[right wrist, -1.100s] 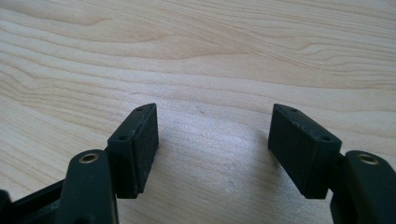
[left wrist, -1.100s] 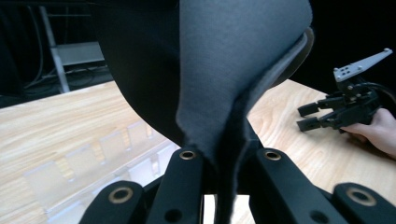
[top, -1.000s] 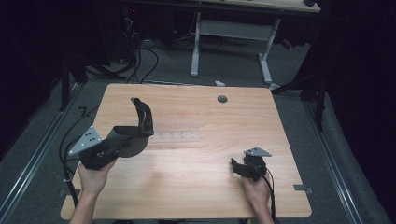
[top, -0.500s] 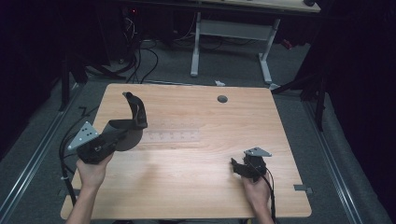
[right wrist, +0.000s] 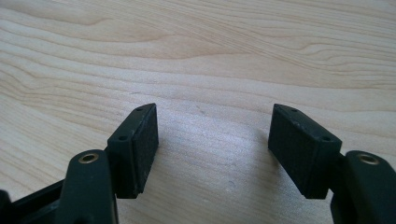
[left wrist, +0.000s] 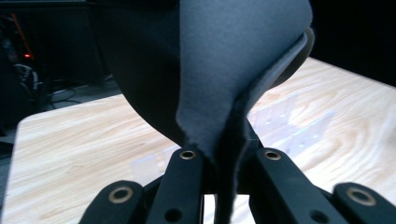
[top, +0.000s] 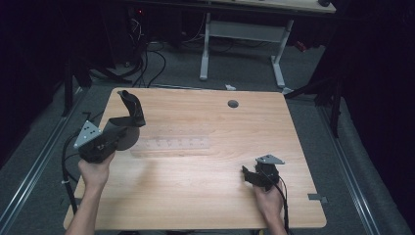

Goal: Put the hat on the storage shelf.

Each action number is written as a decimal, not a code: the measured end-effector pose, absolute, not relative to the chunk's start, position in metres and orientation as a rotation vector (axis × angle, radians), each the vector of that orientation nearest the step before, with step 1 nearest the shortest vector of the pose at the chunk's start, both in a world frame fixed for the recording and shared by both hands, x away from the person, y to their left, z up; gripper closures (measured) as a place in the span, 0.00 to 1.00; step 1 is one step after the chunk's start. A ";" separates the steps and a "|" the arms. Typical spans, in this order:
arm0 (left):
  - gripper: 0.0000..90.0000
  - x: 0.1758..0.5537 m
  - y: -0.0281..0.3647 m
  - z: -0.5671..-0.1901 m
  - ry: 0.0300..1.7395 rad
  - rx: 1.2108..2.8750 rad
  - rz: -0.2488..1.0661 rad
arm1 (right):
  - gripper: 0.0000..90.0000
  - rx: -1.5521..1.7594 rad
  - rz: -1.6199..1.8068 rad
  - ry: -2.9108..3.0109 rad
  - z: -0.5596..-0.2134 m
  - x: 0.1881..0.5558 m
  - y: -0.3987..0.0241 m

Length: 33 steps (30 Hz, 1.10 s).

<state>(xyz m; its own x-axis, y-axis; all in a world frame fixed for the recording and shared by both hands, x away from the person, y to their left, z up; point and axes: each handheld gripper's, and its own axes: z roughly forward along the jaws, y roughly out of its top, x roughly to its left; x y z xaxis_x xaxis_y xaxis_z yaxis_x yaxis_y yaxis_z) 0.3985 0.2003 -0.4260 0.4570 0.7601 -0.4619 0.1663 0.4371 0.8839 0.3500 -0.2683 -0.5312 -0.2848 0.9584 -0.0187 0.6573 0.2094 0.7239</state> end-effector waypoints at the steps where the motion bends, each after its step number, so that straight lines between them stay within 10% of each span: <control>1: 0.95 0.401 0.200 -0.427 1.066 1.081 0.478 | 0.37 1.494 0.849 2.020 -0.531 0.350 -0.268; 33: 0.95 0.426 0.193 -0.449 1.089 1.117 0.550 | 0.37 1.494 0.849 2.020 -0.531 0.350 -0.268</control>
